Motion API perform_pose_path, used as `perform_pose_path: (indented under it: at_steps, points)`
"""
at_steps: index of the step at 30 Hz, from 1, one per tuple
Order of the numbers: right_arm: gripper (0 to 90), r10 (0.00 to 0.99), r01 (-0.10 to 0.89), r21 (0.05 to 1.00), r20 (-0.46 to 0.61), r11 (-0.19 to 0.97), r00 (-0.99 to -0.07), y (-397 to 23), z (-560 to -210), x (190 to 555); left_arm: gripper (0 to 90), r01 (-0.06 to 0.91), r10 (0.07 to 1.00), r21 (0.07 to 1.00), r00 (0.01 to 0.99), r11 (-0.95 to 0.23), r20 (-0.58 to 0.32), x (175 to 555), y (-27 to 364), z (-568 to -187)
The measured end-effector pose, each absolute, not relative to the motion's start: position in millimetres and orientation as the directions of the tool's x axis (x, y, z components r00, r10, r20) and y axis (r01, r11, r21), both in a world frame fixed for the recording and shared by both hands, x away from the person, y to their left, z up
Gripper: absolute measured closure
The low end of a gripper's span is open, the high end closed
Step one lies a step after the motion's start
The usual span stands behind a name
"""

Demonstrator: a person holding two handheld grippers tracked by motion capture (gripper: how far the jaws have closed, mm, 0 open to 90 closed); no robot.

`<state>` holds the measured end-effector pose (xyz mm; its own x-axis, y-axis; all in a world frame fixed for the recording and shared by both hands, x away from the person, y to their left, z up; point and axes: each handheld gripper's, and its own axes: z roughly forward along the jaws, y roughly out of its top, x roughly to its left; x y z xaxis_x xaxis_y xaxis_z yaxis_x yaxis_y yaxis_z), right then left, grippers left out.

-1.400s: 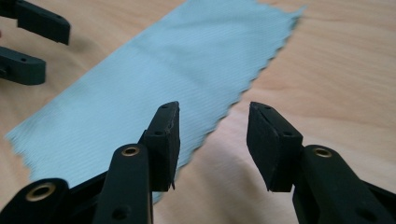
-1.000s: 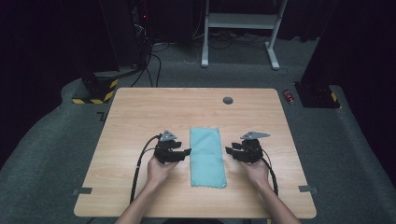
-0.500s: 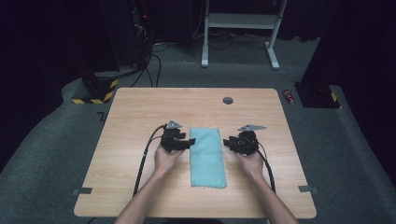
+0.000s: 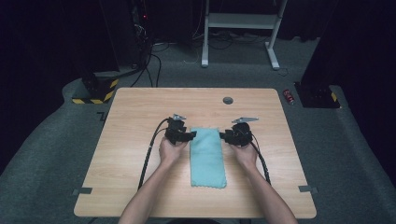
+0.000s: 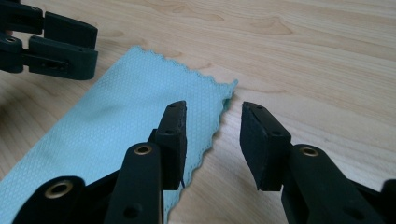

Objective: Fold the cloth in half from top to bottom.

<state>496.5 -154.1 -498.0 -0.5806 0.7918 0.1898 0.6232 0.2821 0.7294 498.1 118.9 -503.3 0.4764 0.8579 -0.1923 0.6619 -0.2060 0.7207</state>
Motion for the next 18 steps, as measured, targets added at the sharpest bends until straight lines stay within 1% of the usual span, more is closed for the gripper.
perform_pose_path:
  at_steps: [3,6,8,10,13,18]
  points:
    - [60.8,0.794,0.626,0.720,0.175,0.301,-0.583,-146.8,-497.8,502.1,42.8,0.663,0.866,0.715,0.471,-0.223,-0.167,501.9,117.3,-504.8]
    - [60.5,0.802,0.625,0.725,0.172,0.290,-0.571,-142.1,-497.6,508.0,42.8,0.668,0.868,0.716,0.461,-0.203,-0.184,505.9,117.6,-506.0]
    - [60.3,0.808,0.637,0.712,0.169,0.296,-0.564,-138.8,-498.7,513.3,43.3,0.670,0.870,0.720,0.451,-0.183,-0.198,507.6,117.7,-507.4]
    - [60.2,0.815,0.639,0.709,0.159,0.299,-0.558,-135.3,-498.9,517.7,43.6,0.674,0.873,0.714,0.448,-0.190,-0.191,509.6,117.8,-509.8]
    - [59.8,0.824,0.661,0.702,0.190,0.267,-0.534,-134.1,-503.4,521.8,43.9,0.683,0.878,0.709,0.434,-0.174,-0.202,512.5,117.8,-513.7]
    - [59.8,0.841,0.687,0.676,0.186,0.266,-0.509,-132.8,-514.3,526.8,44.8,0.684,0.880,0.708,0.432,-0.176,-0.198,514.0,117.0,-517.3]
